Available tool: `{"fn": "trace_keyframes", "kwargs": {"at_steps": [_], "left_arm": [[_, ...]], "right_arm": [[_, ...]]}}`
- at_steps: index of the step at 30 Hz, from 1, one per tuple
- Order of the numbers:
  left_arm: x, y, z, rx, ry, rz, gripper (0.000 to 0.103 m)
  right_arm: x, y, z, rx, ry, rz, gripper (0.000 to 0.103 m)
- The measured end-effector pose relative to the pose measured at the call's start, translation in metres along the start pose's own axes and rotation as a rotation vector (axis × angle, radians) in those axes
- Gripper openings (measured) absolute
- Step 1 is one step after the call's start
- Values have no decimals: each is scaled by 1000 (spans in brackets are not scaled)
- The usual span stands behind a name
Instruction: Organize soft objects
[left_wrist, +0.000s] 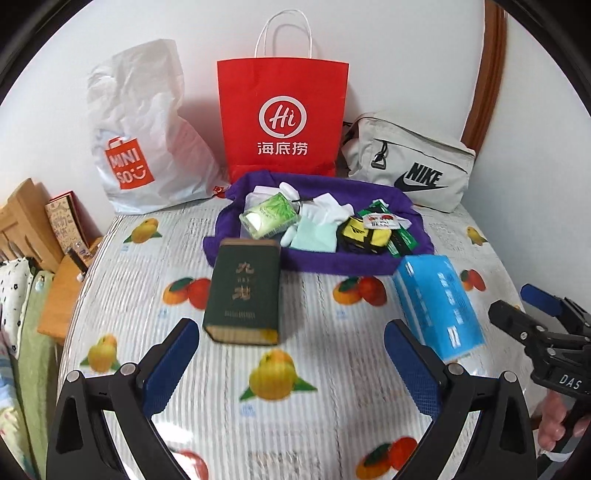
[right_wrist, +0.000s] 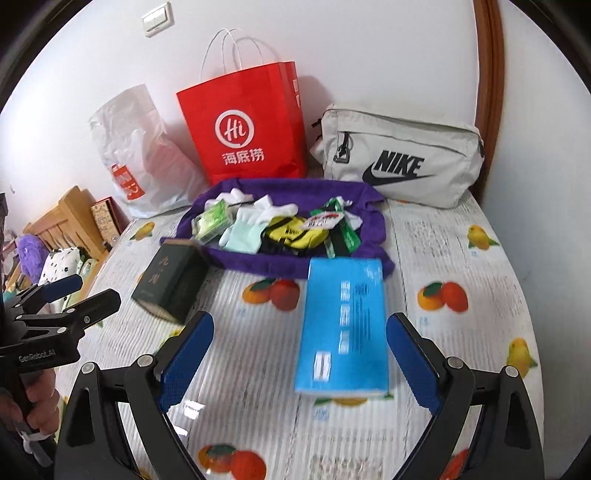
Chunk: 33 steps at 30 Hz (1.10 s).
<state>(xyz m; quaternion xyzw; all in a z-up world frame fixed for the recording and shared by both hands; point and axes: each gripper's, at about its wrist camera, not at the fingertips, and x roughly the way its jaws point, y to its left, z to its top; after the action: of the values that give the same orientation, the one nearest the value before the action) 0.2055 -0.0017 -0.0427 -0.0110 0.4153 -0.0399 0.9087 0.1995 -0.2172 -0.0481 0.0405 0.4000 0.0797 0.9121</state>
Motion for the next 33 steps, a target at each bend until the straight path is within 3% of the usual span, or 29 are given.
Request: {"fn": "trace_keyframes", "kwargs": {"at_steps": [14,33], "left_arm": [[-68,-16,-66,20,-61,-17,101],[-103,-17,-92,8,-107,-12,101]], "right_arm": [[-67,11,-61,-19,-80,-3,94],[-101,20,-86,-49,-124,2,94]]}}
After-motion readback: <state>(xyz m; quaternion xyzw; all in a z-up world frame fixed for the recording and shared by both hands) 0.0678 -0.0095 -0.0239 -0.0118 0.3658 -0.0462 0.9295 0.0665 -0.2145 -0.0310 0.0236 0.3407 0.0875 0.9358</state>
